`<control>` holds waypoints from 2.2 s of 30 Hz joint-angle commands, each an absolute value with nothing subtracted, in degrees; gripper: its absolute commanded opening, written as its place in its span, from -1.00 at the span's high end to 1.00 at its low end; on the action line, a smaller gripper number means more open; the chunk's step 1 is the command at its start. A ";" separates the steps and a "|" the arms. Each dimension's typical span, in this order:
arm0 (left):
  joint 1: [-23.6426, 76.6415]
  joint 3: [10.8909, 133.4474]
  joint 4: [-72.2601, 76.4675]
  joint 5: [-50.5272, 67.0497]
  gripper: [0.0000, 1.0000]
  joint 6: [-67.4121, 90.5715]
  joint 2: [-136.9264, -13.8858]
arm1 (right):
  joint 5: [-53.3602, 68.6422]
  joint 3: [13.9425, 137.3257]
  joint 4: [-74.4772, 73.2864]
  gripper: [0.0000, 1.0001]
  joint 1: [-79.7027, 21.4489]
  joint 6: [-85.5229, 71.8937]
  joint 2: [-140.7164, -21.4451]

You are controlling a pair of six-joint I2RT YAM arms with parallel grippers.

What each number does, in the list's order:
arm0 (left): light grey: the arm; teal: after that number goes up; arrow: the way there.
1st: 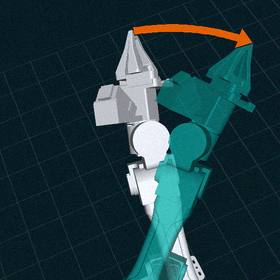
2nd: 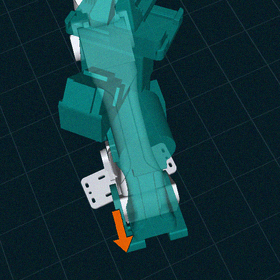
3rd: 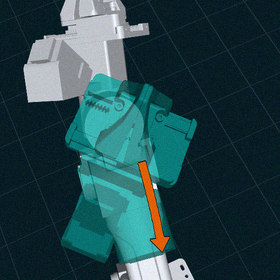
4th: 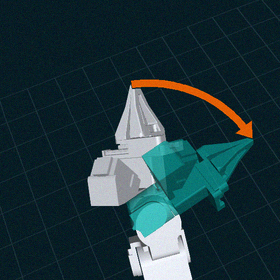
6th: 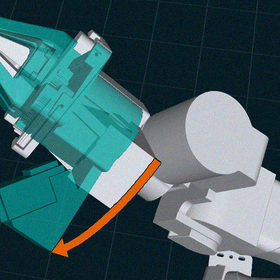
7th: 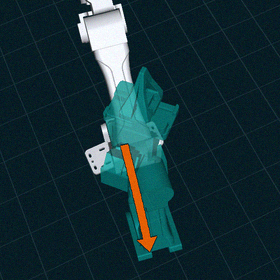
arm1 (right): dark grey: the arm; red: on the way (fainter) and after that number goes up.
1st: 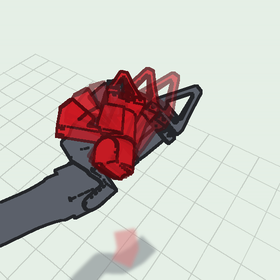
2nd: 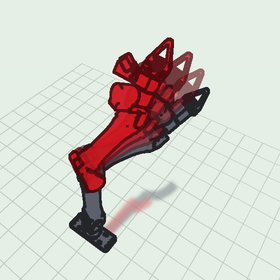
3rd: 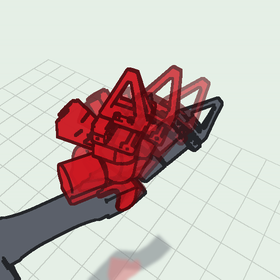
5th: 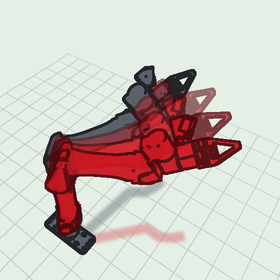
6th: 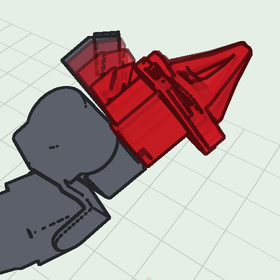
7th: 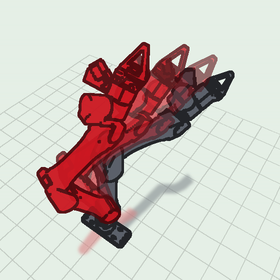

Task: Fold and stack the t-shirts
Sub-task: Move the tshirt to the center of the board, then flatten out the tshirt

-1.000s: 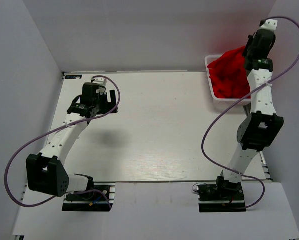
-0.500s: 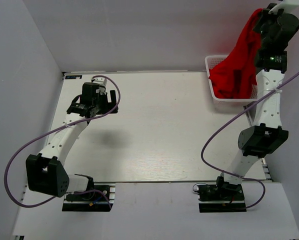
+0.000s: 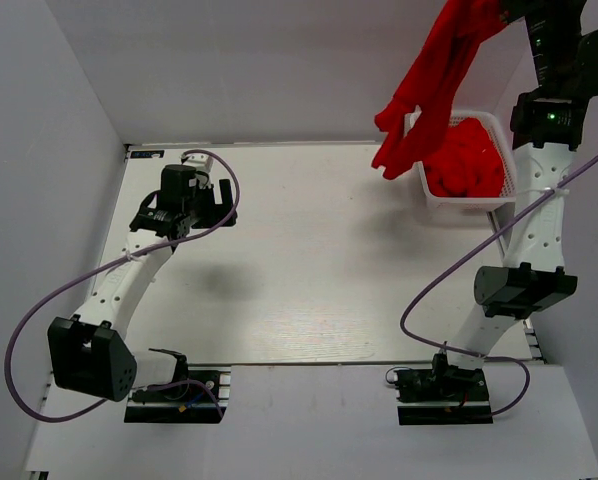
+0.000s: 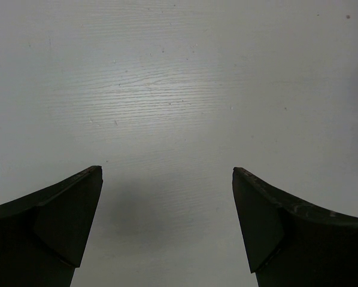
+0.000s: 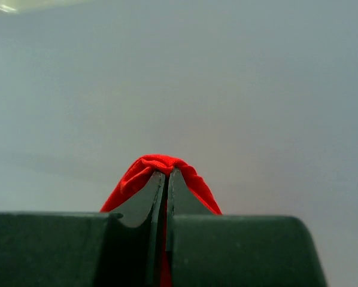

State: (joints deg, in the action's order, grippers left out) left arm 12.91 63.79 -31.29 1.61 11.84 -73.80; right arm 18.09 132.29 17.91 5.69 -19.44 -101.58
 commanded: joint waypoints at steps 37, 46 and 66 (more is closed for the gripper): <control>13.54 73.72 -37.69 6.39 -1.00 11.16 -80.23 | 15.31 63.45 0.21 -0.81 -15.38 -15.28 -89.30; 15.90 72.96 -34.21 8.61 -1.00 15.12 -83.67 | -2.45 67.15 -11.34 -0.81 -15.55 -16.79 -81.31; 44.20 72.42 -36.73 -5.10 -1.00 24.08 -95.35 | -13.18 47.38 -18.81 -0.81 -14.94 -22.41 -64.78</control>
